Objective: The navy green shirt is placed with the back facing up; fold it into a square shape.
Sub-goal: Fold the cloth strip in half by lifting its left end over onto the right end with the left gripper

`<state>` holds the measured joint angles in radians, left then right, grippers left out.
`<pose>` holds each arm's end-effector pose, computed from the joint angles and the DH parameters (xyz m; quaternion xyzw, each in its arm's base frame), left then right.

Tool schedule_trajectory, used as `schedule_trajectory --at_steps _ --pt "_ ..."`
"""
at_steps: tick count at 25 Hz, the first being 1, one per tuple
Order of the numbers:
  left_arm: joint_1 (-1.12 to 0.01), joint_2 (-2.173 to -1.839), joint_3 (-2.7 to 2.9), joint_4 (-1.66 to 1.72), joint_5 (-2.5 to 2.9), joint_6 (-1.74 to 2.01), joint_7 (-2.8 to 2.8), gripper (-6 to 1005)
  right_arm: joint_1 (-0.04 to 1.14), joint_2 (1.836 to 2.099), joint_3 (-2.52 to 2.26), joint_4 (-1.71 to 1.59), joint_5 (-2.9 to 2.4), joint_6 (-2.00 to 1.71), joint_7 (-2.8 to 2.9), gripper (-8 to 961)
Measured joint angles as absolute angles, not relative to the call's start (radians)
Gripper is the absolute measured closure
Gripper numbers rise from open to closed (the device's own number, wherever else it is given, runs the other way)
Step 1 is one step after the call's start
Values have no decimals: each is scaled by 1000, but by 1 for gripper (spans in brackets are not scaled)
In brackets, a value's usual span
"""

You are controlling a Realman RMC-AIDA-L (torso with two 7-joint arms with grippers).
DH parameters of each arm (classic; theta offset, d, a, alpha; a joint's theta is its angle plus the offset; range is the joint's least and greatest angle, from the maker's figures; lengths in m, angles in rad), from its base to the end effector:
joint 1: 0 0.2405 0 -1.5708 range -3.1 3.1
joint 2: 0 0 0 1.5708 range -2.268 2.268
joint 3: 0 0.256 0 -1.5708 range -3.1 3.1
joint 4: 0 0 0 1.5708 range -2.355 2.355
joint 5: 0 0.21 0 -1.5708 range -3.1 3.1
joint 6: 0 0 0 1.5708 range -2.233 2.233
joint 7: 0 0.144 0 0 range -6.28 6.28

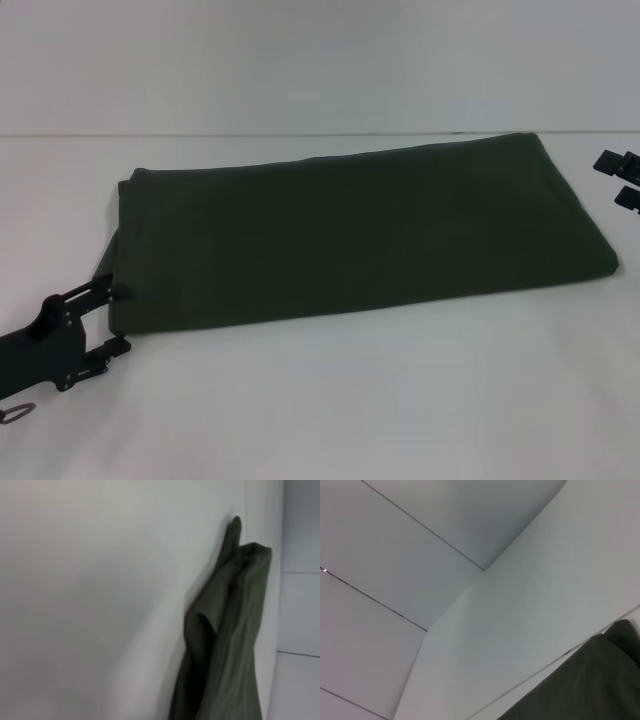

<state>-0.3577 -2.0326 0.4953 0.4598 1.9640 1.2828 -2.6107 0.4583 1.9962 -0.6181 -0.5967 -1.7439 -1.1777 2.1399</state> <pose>-0.3712 0.2910 0.0119 -0.4330 -0.8210 -0.3574 0.1038 0.3293 0.3656 0.0664 -0.6534 0.6049 0.3780 0.2533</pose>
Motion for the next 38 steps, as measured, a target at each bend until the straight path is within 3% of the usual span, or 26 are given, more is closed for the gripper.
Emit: schedule_trajectory --at_steps 38 --pt "-362 -2033 496 458 1982 1263 -2638 185 466 1996 -609 -579 -1746 -1158 2139 35"
